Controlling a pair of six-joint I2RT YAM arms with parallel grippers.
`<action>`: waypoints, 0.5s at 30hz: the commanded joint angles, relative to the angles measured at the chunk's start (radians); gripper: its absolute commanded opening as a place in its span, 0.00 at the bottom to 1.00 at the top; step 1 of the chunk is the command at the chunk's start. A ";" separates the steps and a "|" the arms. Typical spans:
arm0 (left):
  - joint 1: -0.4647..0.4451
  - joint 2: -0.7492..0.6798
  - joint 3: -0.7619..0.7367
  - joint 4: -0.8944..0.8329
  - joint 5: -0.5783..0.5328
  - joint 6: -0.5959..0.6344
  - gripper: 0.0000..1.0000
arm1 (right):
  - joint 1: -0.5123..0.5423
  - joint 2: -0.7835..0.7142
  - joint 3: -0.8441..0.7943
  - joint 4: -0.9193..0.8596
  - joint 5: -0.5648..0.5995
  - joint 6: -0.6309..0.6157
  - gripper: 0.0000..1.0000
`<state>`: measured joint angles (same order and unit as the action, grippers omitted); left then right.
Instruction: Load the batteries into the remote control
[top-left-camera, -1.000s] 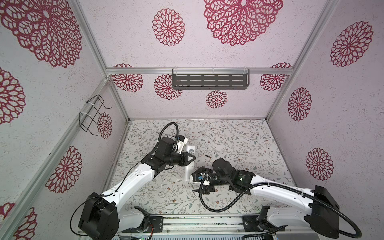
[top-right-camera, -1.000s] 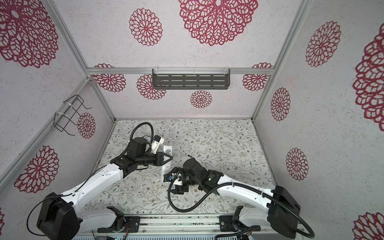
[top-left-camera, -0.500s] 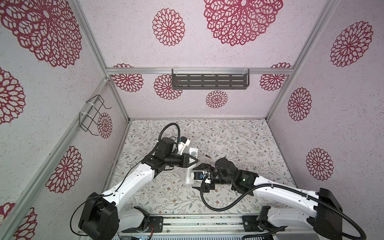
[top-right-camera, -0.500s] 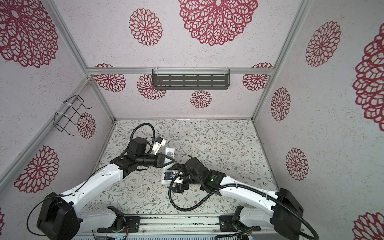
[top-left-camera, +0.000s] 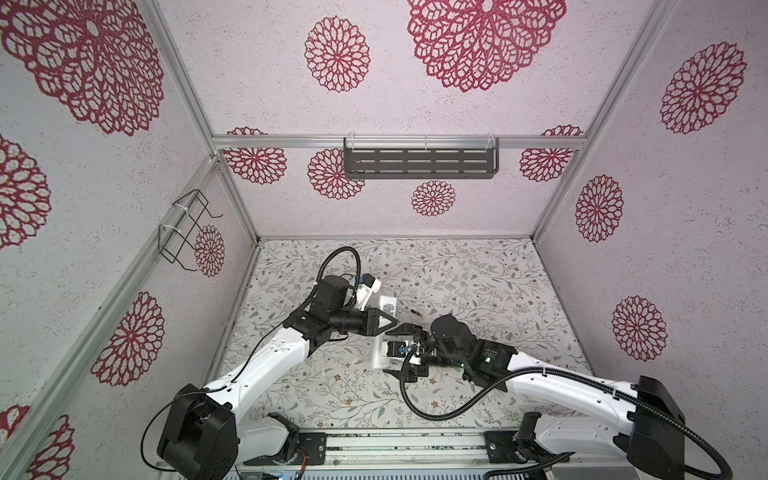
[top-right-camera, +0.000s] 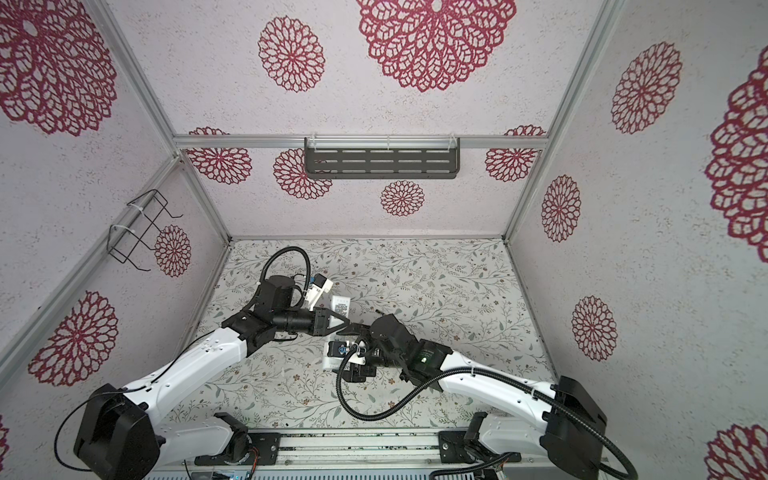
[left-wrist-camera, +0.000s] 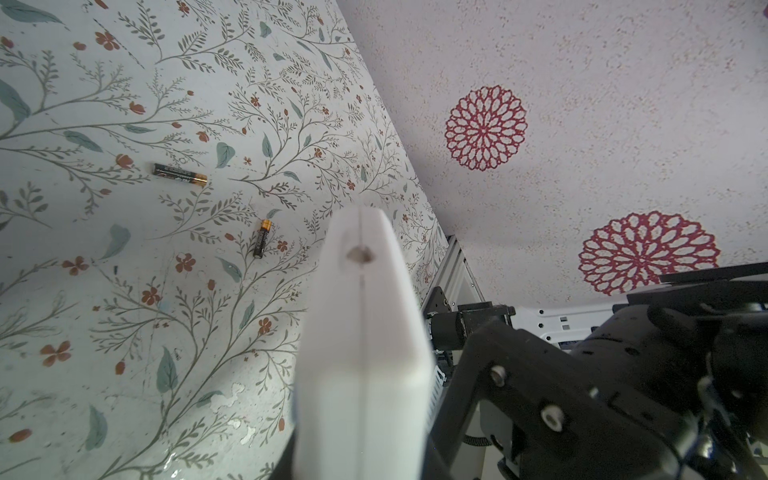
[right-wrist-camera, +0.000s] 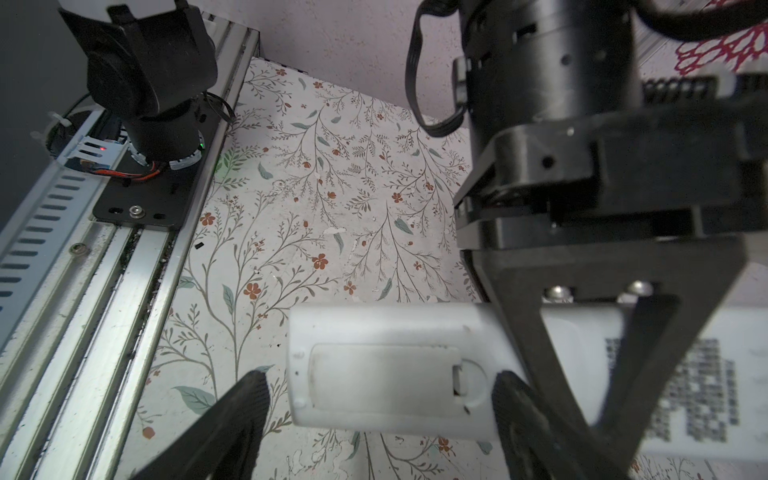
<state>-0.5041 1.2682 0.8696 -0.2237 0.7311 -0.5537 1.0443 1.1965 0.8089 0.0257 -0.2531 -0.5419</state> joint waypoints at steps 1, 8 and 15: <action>-0.007 -0.006 -0.004 0.038 0.025 0.004 0.03 | 0.003 0.013 0.019 -0.024 -0.038 -0.012 0.87; -0.007 -0.007 -0.004 0.038 0.029 0.006 0.03 | 0.004 0.038 0.038 -0.050 -0.064 -0.011 0.86; -0.007 -0.015 -0.005 0.041 0.031 0.006 0.04 | 0.005 0.056 0.051 -0.068 -0.075 -0.009 0.86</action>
<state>-0.5041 1.2682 0.8597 -0.2302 0.7170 -0.5510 1.0443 1.2327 0.8303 -0.0032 -0.3004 -0.5419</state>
